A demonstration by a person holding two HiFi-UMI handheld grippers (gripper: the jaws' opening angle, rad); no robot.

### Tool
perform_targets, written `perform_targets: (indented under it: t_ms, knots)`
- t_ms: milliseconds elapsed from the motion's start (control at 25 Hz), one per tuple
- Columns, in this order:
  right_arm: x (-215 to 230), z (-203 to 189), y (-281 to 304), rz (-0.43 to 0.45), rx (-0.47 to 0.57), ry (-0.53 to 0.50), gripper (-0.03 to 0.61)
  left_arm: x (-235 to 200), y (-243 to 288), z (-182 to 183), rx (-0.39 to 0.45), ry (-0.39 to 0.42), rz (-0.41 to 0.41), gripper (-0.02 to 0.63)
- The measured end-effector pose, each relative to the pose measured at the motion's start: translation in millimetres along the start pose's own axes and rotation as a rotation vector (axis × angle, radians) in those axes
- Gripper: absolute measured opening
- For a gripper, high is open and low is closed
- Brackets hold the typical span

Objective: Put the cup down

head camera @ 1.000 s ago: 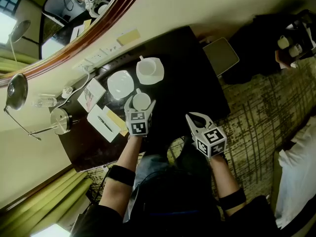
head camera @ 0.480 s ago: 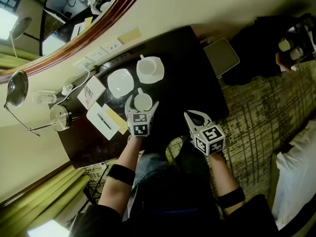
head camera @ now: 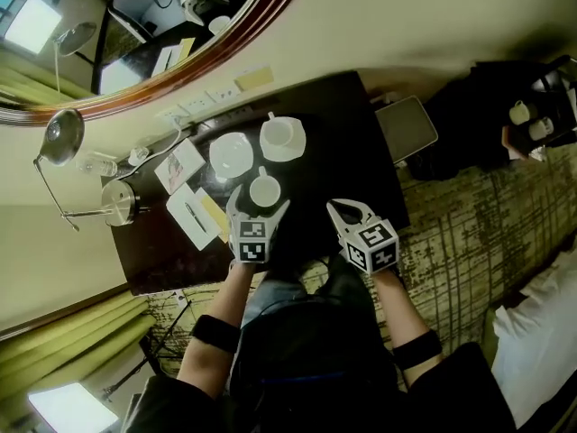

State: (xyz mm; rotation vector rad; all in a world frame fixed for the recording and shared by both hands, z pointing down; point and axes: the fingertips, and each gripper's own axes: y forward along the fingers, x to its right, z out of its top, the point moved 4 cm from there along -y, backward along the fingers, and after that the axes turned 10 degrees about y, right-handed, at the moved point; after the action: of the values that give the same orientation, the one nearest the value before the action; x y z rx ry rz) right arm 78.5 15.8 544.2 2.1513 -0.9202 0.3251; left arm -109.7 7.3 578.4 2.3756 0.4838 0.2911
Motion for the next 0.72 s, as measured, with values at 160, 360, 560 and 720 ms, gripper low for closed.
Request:
perform_targets:
  t_ms: [160,360,560,720]
  knots:
    - [0.1,16.1,0.5,0.031,0.004,-0.037,0.002,15.1,-27.9,13.2,0.038,-0.019,-0.011,0.458]
    - [0.5,32.6,-0.8,0.055,0.011,-0.068,0.002,26.4,-55.0,25.0,0.079,-0.04,0.0,0.295]
    - [1.2,41.4,0.6,0.067,0.008,-0.091,0.002,26.4,-71.5,30.9,0.13,-0.043,-0.017,0.126]
    - [1.3,43.6,3.5,0.072,-0.006,-0.103,0.002,17.3,-82.7,30.5,0.146,-0.099,0.02,0.019]
